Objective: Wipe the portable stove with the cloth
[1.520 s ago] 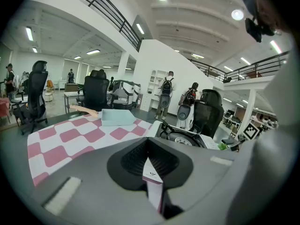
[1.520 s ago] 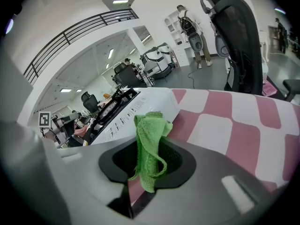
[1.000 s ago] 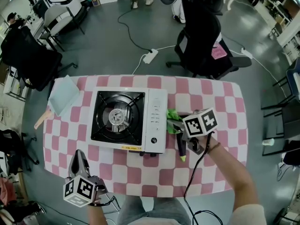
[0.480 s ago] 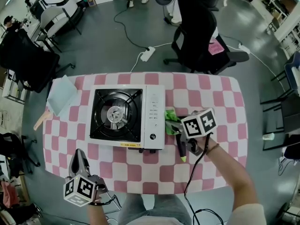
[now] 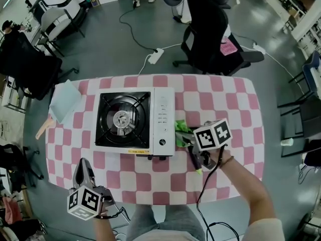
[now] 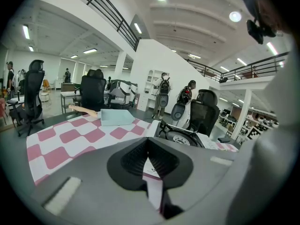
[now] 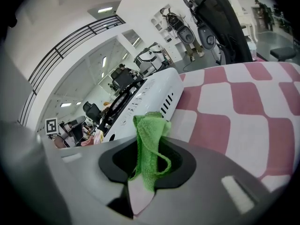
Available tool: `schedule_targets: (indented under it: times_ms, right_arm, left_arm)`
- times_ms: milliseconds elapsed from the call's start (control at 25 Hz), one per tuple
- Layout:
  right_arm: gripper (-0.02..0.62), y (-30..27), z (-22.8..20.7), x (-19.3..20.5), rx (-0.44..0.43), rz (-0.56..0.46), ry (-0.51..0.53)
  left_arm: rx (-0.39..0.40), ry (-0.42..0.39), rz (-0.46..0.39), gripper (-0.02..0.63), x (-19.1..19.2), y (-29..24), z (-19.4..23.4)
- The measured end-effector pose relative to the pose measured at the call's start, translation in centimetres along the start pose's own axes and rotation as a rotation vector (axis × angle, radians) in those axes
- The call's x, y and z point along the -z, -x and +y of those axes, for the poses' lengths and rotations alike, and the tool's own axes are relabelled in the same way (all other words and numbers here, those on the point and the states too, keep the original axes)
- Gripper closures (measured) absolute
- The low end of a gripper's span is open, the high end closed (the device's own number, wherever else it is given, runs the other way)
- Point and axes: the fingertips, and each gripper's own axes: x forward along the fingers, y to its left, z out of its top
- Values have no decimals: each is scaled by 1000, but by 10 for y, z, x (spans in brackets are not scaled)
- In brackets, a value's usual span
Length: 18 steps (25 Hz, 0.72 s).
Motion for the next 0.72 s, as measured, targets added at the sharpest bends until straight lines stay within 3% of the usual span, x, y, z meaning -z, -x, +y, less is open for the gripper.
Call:
schedule_targets:
  times_ms: [720]
  right_arm:
    - [509, 6, 18, 33, -24, -4, -30]
  left_arm:
    - [30, -6, 0, 606, -1, 2, -3]
